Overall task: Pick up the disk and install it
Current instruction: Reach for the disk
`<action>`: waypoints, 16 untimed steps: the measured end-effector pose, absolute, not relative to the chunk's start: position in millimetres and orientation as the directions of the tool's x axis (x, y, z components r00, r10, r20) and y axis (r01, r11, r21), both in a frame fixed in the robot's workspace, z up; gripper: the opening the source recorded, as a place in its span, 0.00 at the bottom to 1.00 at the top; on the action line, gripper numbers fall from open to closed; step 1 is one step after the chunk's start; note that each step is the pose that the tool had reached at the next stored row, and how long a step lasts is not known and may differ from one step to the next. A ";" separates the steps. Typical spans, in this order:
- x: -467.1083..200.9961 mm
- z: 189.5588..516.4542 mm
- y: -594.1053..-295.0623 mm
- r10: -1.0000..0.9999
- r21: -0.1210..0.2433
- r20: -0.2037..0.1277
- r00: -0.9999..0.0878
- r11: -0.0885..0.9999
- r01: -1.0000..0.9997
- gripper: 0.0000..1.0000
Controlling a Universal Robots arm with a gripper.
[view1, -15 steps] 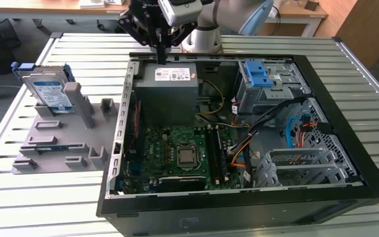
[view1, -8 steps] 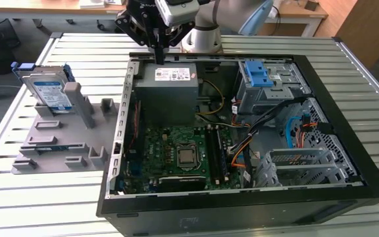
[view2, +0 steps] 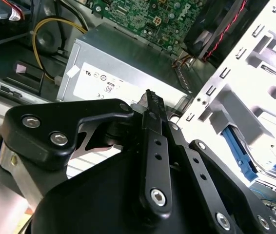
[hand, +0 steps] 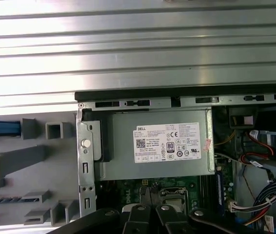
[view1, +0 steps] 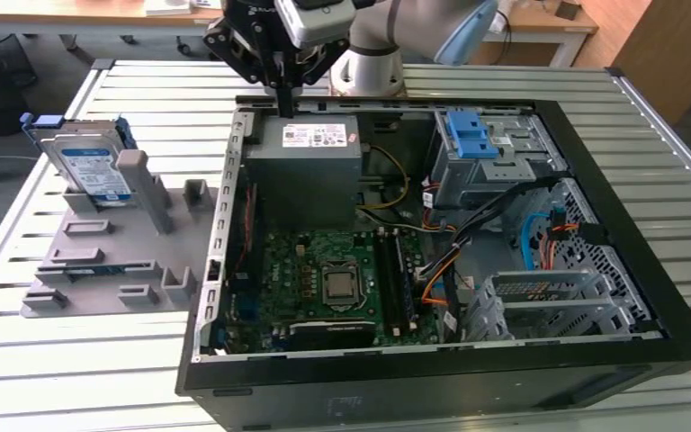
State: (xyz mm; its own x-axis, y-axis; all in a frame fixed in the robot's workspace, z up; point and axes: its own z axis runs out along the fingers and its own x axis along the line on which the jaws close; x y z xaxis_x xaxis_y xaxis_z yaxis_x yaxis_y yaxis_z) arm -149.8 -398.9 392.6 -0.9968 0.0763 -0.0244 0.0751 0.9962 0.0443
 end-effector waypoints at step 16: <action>-167.6 391.9 -392.2 0.076 0.045 -0.025 -0.997 0.996 0.075 0.11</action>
